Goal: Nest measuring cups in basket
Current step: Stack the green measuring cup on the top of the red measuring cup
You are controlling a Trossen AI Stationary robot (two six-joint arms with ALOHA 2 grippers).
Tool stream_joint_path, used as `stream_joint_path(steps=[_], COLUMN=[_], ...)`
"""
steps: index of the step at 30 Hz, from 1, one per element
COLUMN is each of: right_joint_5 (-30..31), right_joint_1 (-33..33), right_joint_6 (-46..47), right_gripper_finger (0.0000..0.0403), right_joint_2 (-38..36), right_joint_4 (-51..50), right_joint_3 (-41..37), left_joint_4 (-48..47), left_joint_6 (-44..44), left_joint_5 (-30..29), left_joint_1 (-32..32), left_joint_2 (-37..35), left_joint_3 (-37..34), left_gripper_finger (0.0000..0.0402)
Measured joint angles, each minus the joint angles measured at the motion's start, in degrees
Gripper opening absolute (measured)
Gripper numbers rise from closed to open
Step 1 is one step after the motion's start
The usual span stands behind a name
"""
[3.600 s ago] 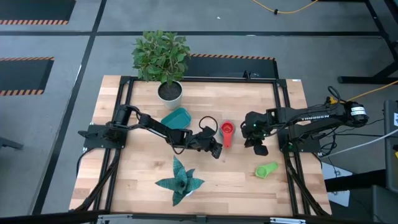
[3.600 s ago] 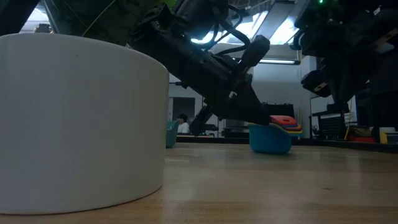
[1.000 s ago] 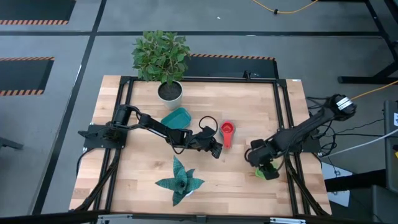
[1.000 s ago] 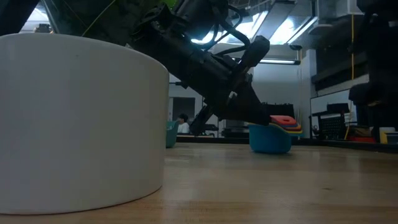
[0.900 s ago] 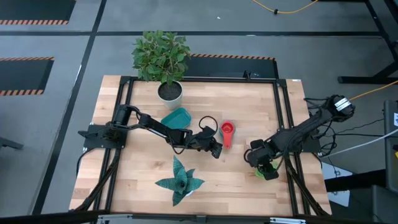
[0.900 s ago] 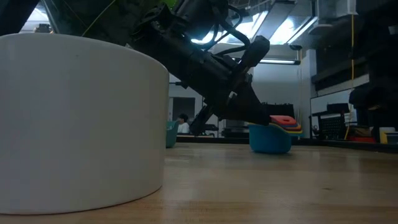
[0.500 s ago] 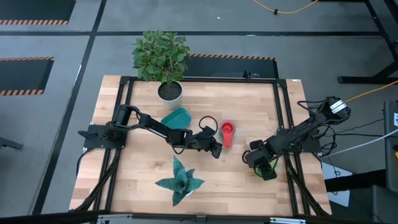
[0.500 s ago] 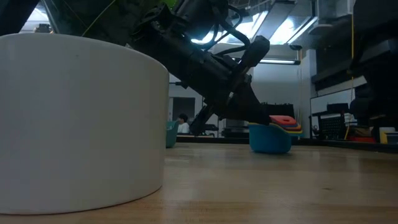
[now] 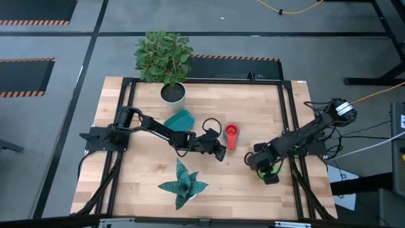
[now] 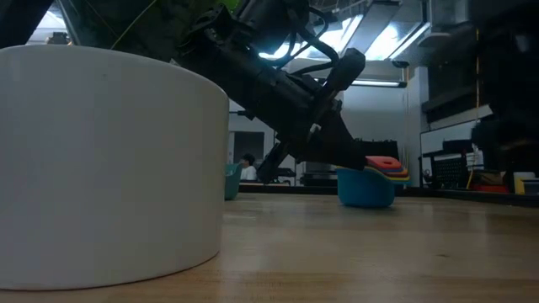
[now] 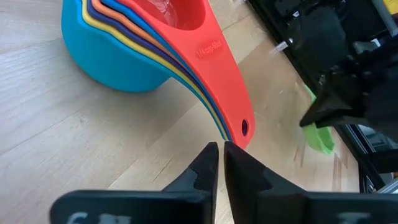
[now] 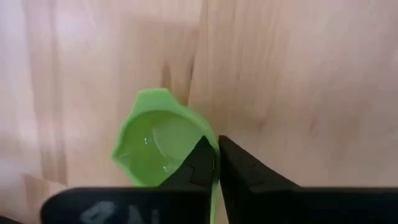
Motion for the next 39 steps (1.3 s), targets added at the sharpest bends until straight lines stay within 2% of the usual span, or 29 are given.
stream_joint_path(steps=[6,16,22,27,31,39], right_joint_5=[0.5,7.1,6.9,6.3,6.3,6.3], right_joint_1=[-3.2,-11.4,-16.9,-22.1,-27.2,-37.5], right_joint_6=[-0.8,0.3,4.6,7.5,9.0,10.6], right_gripper_finger=[0.0013,0.0018,0.0012,0.0015,0.0012,0.0017], right_joint_2=[0.0,-0.1,-1.1,-5.3,-9.0,-10.4], right_joint_4=[-3.6,-9.2,-9.3,-9.4,-8.5,-5.6], right_joint_3=[6.5,18.4,20.4,20.4,20.4,20.2], left_joint_4=[0.0,0.0,0.0,0.2,0.6,-0.4], left_joint_6=[0.0,0.0,0.0,1.6,7.8,22.5], left_joint_5=[-0.3,-0.3,-0.1,-0.7,-5.0,-7.1], left_joint_1=[0.0,-0.3,-1.0,-1.8,-3.3,-4.3], left_joint_2=[0.0,0.0,0.0,0.0,-1.9,-8.0], left_joint_3=[0.0,0.0,0.0,0.0,-0.1,0.0], left_gripper_finger=[0.0023,0.0008,0.0001,0.0005,0.0007,0.0005])
